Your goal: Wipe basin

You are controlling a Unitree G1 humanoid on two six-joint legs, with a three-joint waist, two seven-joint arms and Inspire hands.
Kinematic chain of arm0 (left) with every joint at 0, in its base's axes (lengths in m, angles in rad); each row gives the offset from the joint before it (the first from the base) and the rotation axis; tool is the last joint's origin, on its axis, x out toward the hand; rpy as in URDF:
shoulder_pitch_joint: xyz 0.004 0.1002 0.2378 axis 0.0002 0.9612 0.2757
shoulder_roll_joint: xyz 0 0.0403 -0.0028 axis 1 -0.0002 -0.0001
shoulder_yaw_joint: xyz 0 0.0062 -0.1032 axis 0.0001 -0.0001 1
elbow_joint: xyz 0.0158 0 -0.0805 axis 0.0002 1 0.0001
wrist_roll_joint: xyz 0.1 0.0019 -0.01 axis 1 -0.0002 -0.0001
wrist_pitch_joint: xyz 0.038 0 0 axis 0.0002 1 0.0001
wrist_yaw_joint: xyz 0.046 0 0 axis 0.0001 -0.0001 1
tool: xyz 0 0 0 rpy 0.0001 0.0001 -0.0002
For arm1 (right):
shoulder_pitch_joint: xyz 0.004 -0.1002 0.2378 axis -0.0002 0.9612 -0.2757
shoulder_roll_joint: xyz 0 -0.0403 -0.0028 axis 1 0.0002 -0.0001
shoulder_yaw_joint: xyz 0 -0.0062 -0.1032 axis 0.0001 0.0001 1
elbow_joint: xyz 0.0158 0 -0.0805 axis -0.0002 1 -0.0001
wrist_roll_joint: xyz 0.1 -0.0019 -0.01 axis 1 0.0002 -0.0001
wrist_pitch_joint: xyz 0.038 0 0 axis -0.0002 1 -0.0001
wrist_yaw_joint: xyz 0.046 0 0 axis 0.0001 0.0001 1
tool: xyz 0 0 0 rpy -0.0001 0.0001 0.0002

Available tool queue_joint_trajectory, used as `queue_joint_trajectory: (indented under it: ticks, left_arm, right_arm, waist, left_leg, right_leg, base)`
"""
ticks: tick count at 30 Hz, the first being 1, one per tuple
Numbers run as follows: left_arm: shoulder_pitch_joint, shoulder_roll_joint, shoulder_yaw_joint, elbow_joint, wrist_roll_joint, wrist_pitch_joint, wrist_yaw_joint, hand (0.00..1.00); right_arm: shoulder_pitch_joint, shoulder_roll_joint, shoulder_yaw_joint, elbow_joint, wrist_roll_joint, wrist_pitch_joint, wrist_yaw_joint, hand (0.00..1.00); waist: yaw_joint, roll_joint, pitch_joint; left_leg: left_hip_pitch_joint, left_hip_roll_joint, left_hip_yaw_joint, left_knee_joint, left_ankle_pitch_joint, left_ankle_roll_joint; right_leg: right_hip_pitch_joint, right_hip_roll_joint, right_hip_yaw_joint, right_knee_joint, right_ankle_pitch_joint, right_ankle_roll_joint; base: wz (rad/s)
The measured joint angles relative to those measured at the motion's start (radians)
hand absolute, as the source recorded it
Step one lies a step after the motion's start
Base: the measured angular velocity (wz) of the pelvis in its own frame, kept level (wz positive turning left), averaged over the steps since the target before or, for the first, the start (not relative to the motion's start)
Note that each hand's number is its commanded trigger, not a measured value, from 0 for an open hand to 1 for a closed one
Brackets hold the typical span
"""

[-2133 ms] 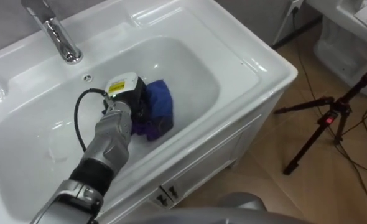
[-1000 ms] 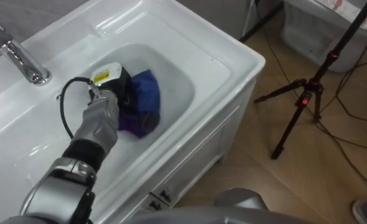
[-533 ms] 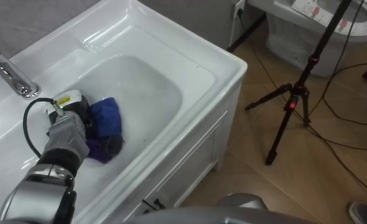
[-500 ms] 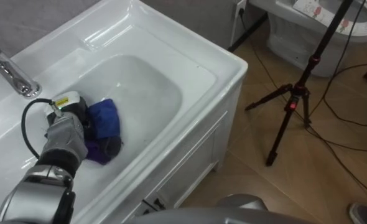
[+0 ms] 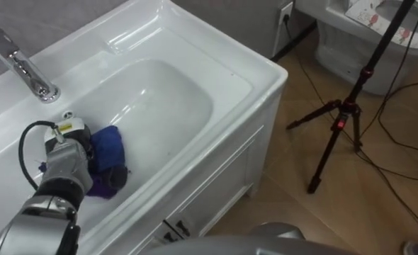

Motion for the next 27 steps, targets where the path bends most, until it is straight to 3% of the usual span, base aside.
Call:
queue_joint_trajectory:
  ticks: [7, 11, 16, 20, 27]
  left_arm:
    - [0.033, 0.0, 0.023, -0.022, 0.045, 0.0, 0.013, 1.0]
    - [0.062, 0.0, 0.019, -0.055, 0.064, 0.0, 0.053, 1.0]
    - [0.122, 0.0, 0.019, -0.09, 0.092, 0.0, 0.108, 1.0]
    - [0.132, -0.001, 0.017, -0.094, 0.145, -0.002, 0.109, 1.0]
    - [0.162, 0.0, -0.009, -0.161, 0.18, -0.002, 0.109, 1.0]
  right_arm:
    - [-0.013, 0.0, 0.02, -0.002, 0.001, 0.0, 0.01, 0.0]
    - [-0.043, 0.001, 0.034, -0.002, 0.002, -0.008, 0.006, 0.0]
    - [-0.091, 0.001, 0.059, -0.007, -0.032, -0.01, 0.0, 0.0]
    - [-0.127, 0.0, 0.074, -0.009, -0.067, -0.019, 0.01, 0.0]
    - [-0.149, -0.002, 0.098, 0.0, -0.076, -0.045, 0.009, 0.0]
  waist:
    - [0.03, -0.002, -0.0001]
    - [0.041, -0.001, -0.0003]
    - [0.055, 0.015, -0.0094]
    - [0.081, 0.032, -0.0084]
    - [0.105, 0.039, -0.0075]
  left_leg:
    - [-0.002, 0.0, -0.044, -0.003, -0.001, -0.004]
    - [-0.018, -0.002, -0.096, -0.01, -0.006, -0.011]
    - [-0.023, 0.0, -0.124, -0.009, -0.005, -0.012]
    - [-0.023, 0.003, -0.14, -0.009, -0.003, -0.016]
    - [-0.038, 0.001, -0.195, 0.002, 0.001, -0.02]
  right_leg:
    - [0.007, -0.004, -0.028, -0.006, 0.002, 0.003]
    - [0.008, -0.006, -0.056, -0.007, 0.003, 0.007]
    - [0.021, -0.013, -0.096, -0.022, 0.01, -0.004]
    - [0.025, -0.013, -0.11, -0.021, 0.005, -0.01]
    - [0.03, -0.024, -0.143, -0.026, -0.008, -0.015]
  base:
    - [0.09]
    - [0.29]
    - [0.18]
    - [0.1]
    - [0.16]
